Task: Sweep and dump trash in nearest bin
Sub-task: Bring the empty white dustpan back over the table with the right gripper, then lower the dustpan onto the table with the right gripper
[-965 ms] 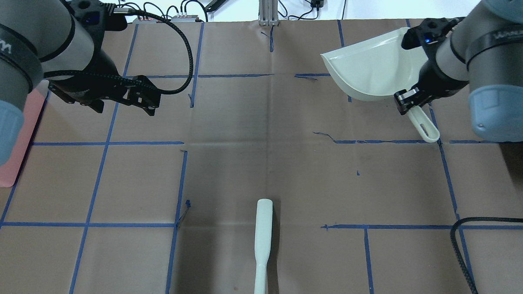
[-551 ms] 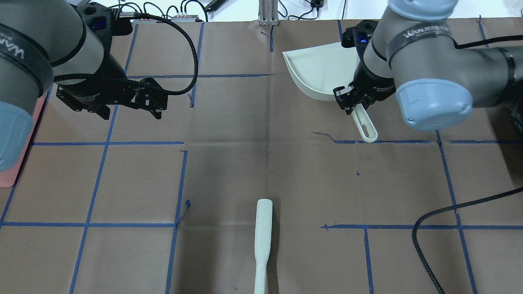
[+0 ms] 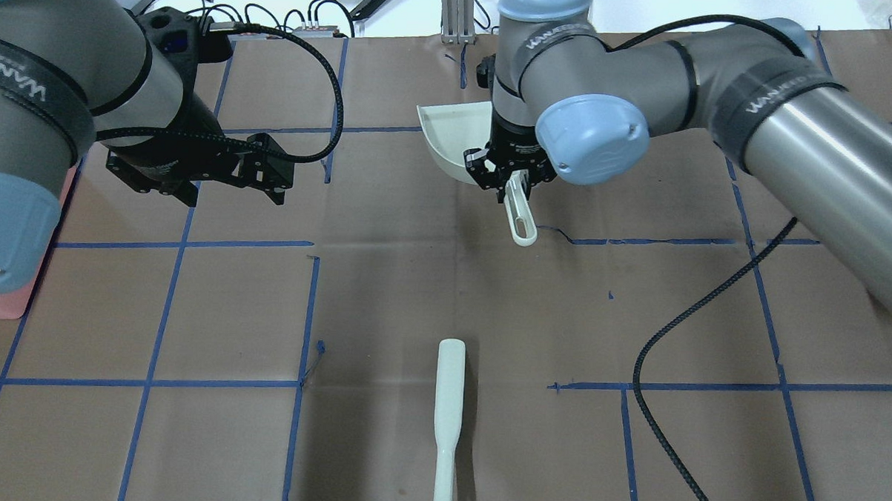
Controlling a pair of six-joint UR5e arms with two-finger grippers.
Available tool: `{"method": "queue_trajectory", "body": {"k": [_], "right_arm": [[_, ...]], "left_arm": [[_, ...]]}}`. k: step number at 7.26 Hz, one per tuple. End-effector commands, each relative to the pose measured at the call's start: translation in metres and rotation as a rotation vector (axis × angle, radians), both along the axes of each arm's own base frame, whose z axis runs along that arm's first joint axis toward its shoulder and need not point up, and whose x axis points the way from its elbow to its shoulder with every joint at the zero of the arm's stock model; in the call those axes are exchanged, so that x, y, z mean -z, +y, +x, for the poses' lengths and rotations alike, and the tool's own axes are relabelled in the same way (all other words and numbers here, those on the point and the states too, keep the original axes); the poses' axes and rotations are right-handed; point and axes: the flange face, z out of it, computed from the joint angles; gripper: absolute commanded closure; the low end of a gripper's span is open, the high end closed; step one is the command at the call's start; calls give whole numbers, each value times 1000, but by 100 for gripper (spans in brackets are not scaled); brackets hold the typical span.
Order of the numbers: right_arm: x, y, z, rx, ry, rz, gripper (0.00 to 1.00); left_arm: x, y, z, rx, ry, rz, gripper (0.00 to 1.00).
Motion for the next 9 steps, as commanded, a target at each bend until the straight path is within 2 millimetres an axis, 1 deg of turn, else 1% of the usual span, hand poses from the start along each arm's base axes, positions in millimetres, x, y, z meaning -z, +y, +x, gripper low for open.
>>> {"method": "queue_trajectory", "body": {"k": [1,2,3,4,5,6,7,8,9], "right_arm": [[39,-3,35,75,25,60,98],[45,-2,40,120,25,72,98],[55,-5,41,124,27,78,98],[71,-9,43,142,33,88,98],[81,-16,48,140,22,60,98],[88,-17,55,133,21,57,98],[84,-22,66,122,12,41,98],[92,-26,72,119,23,49,98],[98,-27,73,131,23,56,97]], "left_arm": [[1,0,0,-13,4,3,0],[1,0,0,-24,5,3,0],[2,0,0,-24,5,5,0],[4,1,0,-24,3,8,0],[4,1,0,-24,5,9,0],[4,1,0,-24,5,9,0],[4,1,0,-24,5,9,0],[4,1,-1,-23,5,9,0],[4,1,-1,-23,5,9,0]]}}
